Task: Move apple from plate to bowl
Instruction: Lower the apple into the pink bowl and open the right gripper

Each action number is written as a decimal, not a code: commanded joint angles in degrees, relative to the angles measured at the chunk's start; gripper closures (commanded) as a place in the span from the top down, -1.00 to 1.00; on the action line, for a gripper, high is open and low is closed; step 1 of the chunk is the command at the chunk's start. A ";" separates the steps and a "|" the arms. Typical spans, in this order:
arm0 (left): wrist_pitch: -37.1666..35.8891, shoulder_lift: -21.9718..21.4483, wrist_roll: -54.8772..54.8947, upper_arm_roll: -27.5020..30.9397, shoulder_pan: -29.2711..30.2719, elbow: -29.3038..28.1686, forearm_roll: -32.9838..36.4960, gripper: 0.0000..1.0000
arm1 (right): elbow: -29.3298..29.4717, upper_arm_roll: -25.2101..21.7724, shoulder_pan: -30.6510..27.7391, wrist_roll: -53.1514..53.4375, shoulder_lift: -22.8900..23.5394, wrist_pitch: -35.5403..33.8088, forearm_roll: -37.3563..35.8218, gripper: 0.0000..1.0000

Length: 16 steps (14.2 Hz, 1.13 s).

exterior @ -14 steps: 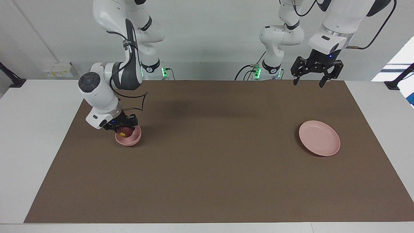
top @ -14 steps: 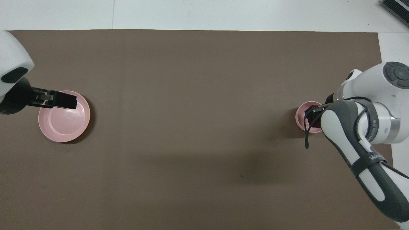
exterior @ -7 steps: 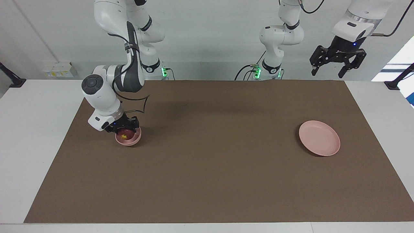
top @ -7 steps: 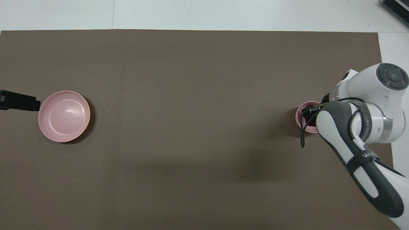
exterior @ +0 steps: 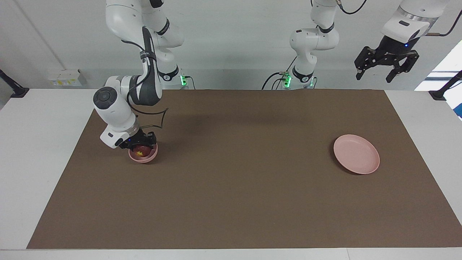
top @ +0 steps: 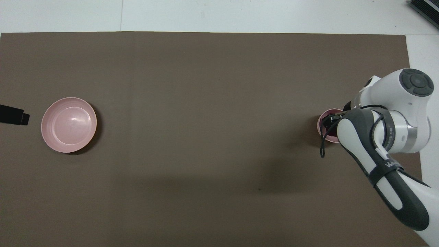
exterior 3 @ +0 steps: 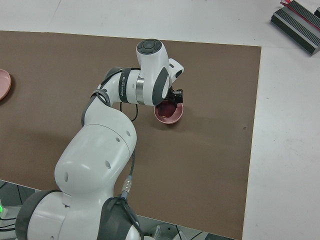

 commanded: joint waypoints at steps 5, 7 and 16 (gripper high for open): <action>-3.72 1.87 2.32 0.10 1.53 2.97 1.33 1.00 | -0.63 0.49 -0.43 1.54 0.98 2.23 -0.43 -1.00; -3.11 1.52 2.32 0.28 1.80 2.79 1.06 1.00 | -0.63 0.49 -0.34 1.71 1.25 2.23 -0.43 -1.00; -3.11 -0.15 1.71 0.37 1.98 1.74 0.80 1.00 | -1.51 0.49 -0.52 1.80 1.86 3.02 -0.43 -0.27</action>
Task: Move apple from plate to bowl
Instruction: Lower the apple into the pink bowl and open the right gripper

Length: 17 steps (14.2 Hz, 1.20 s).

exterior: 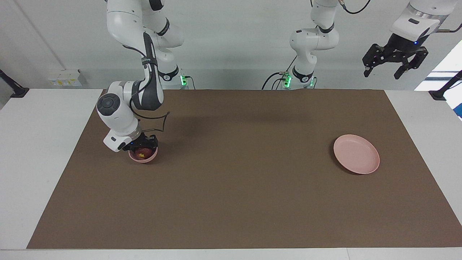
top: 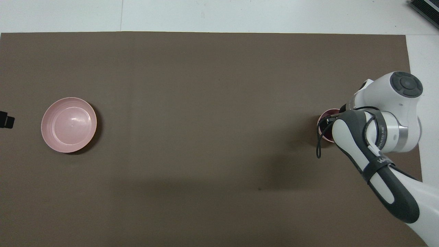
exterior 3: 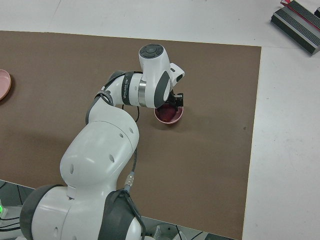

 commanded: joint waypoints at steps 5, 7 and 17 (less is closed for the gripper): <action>-1.30 -0.27 0.50 -0.29 0.62 0.44 0.45 1.00 | -0.78 0.49 -0.95 0.97 -0.20 1.29 -0.43 1.00; -1.30 -0.27 0.50 -0.29 0.62 0.53 0.45 1.00 | -0.34 0.49 -1.13 0.88 -0.29 1.03 -0.43 1.00; -1.30 -0.27 0.41 -0.29 0.62 0.53 0.45 1.00 | 7.03 0.22 -0.25 5.27 -10.83 -12.93 -1.66 1.00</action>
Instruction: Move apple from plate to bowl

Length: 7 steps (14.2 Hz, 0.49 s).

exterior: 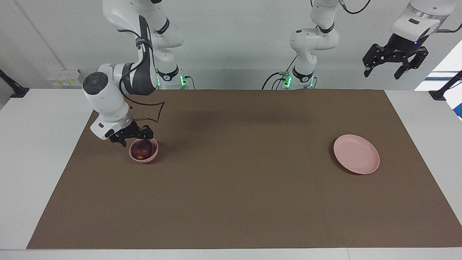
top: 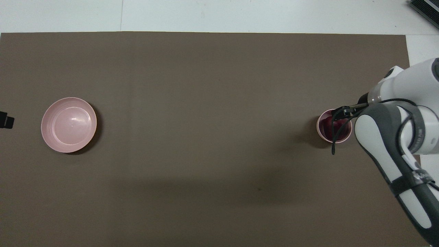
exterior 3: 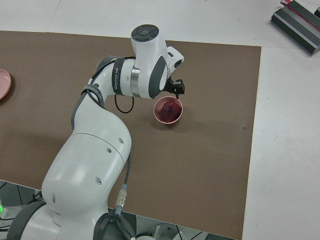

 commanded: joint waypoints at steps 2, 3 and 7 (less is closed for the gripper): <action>-1.20 -0.27 0.50 -0.30 0.59 0.53 0.45 1.00 | 2.97 0.60 0.05 3.63 -5.41 -6.14 -3.30 1.00; -1.20 -0.27 0.41 -0.30 0.59 0.53 0.45 1.00 | 3.41 0.51 0.05 3.55 -7.07 -7.63 -3.57 1.00; -1.20 -0.27 0.41 -0.30 0.59 0.53 0.45 1.00 | 6.13 0.25 -0.92 2.94 -11.91 -16.33 -3.49 1.00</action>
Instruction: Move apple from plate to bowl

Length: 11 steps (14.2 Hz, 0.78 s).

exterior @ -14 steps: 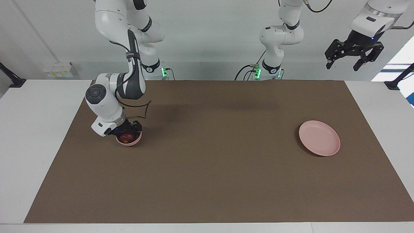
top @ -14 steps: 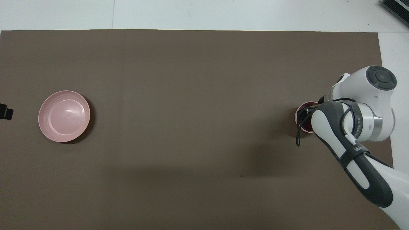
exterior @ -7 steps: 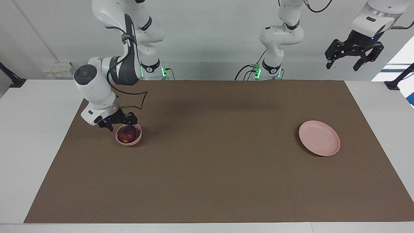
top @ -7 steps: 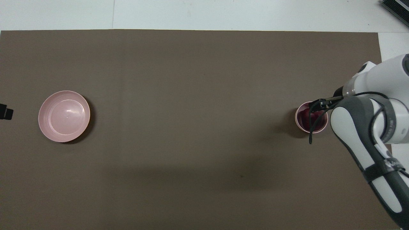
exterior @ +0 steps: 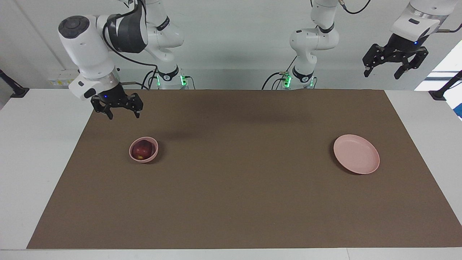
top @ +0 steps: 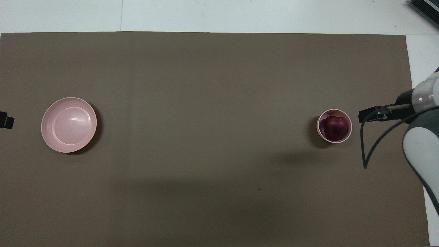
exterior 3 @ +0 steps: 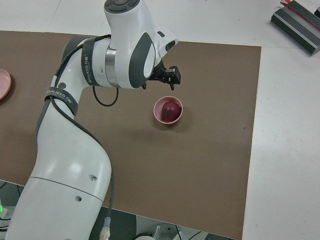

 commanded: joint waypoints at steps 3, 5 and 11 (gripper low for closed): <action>-1.18 -0.27 0.50 -0.30 0.59 0.53 0.45 1.00 | 1.05 -0.87 -1.98 -1.45 -5.06 -6.41 -1.28 1.00; -1.18 -0.27 0.50 -0.30 0.59 0.53 0.45 1.00 | 1.05 -1.74 -3.38 -3.82 -6.64 -8.34 -1.37 1.00; -1.18 -0.27 0.41 -0.30 0.59 0.53 0.45 1.00 | 14.28 -2.54 -4.35 -5.07 -2.10 -16.59 -0.41 1.00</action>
